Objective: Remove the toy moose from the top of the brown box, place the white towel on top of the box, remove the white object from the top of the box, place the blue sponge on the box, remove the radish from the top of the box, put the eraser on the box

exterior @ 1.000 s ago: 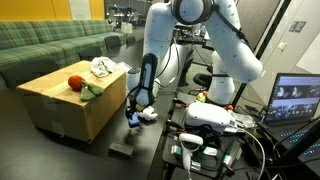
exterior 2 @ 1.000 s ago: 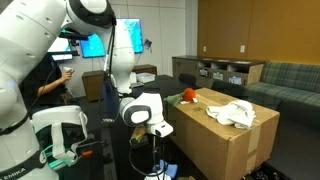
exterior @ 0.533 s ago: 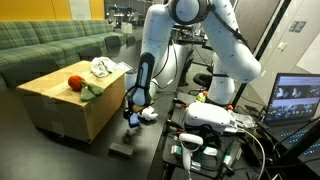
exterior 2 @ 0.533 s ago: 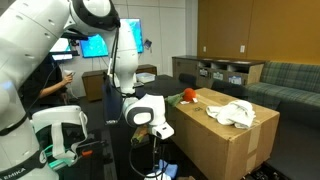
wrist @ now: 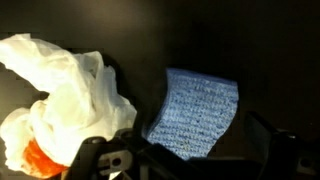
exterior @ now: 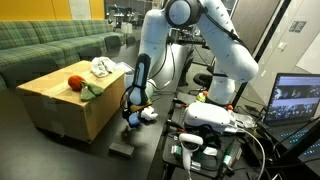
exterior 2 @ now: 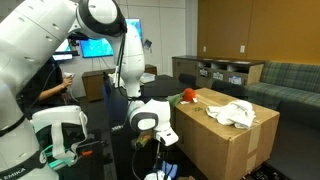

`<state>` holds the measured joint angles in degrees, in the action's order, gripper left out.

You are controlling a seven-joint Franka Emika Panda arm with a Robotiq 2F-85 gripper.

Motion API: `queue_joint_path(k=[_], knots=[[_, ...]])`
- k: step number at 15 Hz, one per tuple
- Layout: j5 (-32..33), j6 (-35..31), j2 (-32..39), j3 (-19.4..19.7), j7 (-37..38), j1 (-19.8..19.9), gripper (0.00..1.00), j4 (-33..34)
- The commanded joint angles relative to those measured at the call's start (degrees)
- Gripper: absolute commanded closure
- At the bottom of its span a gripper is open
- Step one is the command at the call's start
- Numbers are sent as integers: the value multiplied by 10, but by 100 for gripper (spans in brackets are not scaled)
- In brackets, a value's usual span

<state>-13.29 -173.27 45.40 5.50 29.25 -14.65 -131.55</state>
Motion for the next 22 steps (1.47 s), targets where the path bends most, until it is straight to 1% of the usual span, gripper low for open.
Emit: queue_joint_path(k=[1,6,10,11,12,13,14,15,17,18,19,20,21,22], knots=[[-17,-2,25,-17,-15,27,0,31],[-18,5,54,-33,-23,56,0,61],[-17,8,64,-43,-29,70,0,73],[-15,10,63,-42,-31,69,3,72],[-15,9,62,-42,-32,69,11,71],[-14,9,57,-43,-34,68,14,67],[-13,9,51,-41,-35,64,20,63],[-12,7,46,-41,-37,62,27,59],[-9,7,36,-39,-42,57,27,50],[-8,8,30,-39,-46,55,32,44],[-6,9,25,-37,-49,50,32,39],[-4,11,17,-35,-53,46,42,31],[-3,11,11,-35,-57,43,58,26],[0,16,3,-37,-63,41,61,19]])
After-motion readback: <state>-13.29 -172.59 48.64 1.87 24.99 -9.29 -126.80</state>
